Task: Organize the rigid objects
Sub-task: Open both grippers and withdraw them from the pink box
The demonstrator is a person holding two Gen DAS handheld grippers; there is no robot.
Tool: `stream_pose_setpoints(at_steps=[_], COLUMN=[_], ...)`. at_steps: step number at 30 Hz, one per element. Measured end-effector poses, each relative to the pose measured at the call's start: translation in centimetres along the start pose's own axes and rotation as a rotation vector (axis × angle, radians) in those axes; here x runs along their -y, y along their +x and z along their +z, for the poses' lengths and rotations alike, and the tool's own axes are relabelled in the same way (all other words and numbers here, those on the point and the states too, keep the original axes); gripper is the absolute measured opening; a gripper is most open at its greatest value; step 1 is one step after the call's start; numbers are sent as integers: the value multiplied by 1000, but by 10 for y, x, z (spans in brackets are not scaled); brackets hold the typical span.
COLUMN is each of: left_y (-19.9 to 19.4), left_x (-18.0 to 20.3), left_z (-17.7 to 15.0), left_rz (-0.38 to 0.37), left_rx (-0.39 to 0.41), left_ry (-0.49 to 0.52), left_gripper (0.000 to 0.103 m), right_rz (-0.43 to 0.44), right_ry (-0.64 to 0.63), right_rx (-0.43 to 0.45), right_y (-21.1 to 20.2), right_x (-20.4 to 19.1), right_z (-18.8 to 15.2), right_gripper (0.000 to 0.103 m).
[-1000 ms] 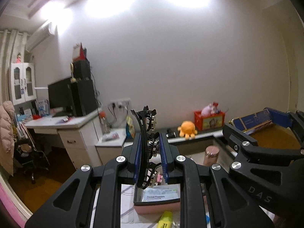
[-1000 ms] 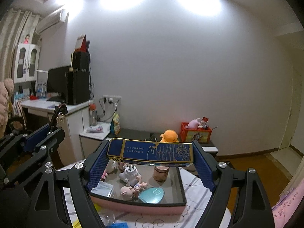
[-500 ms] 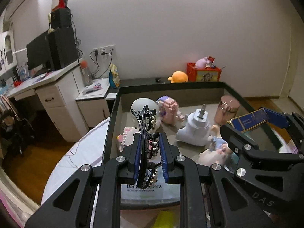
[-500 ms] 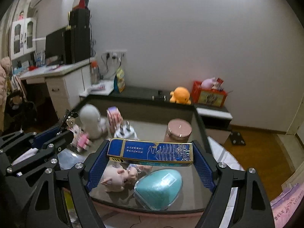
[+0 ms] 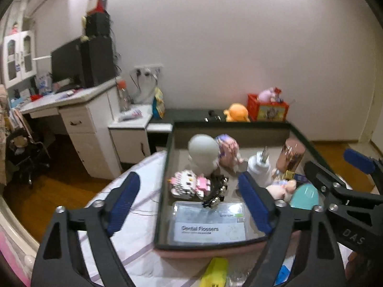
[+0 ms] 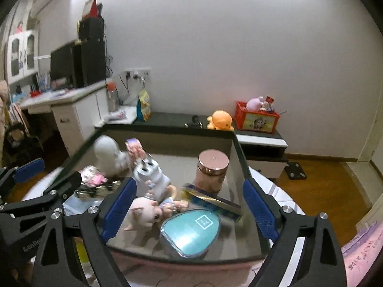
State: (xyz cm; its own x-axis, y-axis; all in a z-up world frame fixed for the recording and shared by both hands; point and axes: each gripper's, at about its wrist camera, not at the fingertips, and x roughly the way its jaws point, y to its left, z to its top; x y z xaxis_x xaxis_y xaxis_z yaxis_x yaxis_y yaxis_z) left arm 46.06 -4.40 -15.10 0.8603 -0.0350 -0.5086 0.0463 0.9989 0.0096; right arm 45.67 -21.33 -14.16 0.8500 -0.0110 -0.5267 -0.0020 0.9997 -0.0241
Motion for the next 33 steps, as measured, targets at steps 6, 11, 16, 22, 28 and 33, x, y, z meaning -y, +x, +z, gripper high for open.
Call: stream_pose_setpoints(at_steps=[6,11,16,22,28,33], left_y=[-74,-142,-199,-237,-240,-227], left_x=[-16,-18,-21,-23,-19,-17], left_z=[2,-9,-31,-62,-92,-111], left_rz=[19,52,61,-4,-41,-41], left_rx=[140,275,392,429,361,285], left_ry=[-26,8,4,7,49,76], left_gripper=[103,103,103,103,103,103], right_rz=[45,72,59,19,4,-10], right_ry=[7,-24,-29,-13,19,18], right_rx=[96,190,311,383,345,278], right_y=[-63,-129,-189,-233,-248,-240], right_x=[-3,-14,-22,-24,-21,-20], right_z=[7,-3,-26,-63,-95,-113], right_gripper=[103,103,103,103,103,103])
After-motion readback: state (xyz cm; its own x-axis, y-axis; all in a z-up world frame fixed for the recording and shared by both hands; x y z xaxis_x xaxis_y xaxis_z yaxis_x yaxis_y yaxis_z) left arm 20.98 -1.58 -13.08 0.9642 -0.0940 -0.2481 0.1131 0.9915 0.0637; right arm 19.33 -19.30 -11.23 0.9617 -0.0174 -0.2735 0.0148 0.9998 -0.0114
